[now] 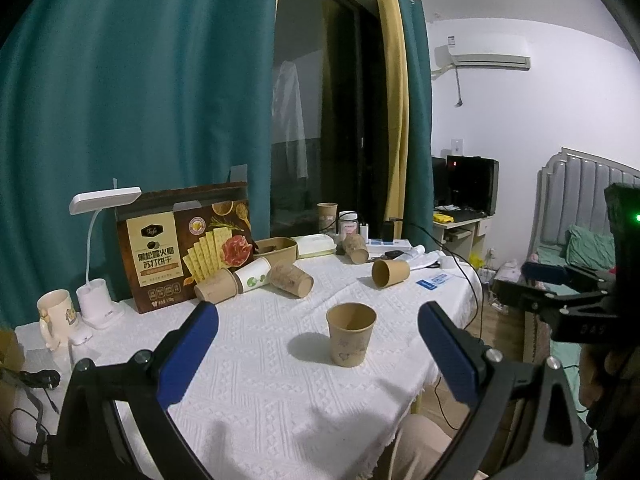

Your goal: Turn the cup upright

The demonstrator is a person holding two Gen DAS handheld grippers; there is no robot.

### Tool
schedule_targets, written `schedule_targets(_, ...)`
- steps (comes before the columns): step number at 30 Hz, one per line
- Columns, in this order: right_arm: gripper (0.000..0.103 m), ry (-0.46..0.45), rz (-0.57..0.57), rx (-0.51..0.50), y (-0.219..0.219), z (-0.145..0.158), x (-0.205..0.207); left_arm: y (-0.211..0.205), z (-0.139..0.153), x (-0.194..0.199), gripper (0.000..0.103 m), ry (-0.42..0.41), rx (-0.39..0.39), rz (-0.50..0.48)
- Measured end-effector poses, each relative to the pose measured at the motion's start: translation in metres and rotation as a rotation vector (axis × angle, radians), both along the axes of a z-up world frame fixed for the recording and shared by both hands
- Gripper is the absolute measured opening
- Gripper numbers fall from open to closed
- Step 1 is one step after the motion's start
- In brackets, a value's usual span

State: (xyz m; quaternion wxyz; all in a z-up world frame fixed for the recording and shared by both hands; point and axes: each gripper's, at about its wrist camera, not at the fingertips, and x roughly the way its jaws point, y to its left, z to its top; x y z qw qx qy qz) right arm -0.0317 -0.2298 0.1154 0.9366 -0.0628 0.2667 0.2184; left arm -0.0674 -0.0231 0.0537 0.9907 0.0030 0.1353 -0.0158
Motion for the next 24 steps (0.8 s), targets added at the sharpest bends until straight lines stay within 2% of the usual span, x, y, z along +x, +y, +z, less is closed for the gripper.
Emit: schedule_targets(24, 0.083, 0.025, 0.016, -0.015, 0.006, -0.008, 0.014, 0.003, -0.008, 0.013, 0.1, 0.022, -0.01, 0.001)
